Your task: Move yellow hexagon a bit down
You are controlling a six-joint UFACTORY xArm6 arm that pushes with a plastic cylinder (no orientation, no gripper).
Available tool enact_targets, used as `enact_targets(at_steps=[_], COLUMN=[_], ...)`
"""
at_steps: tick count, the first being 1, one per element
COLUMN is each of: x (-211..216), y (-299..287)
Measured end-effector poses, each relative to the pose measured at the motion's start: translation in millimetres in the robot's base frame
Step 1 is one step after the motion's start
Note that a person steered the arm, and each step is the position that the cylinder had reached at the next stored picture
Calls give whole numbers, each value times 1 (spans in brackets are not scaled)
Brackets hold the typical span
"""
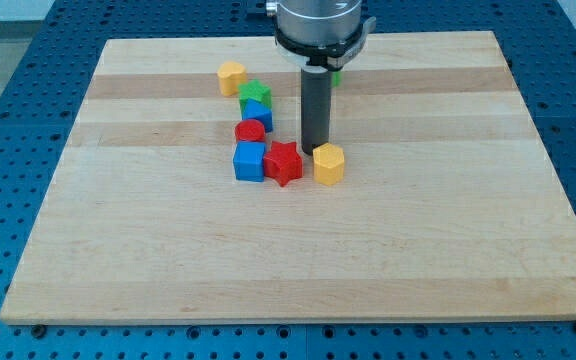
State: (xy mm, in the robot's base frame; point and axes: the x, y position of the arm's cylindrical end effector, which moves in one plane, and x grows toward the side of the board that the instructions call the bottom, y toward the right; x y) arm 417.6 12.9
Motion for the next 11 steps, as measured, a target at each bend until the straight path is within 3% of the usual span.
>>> enact_targets(at_steps=[3,7,11], x=[9,3,83], y=[-25,9,5])
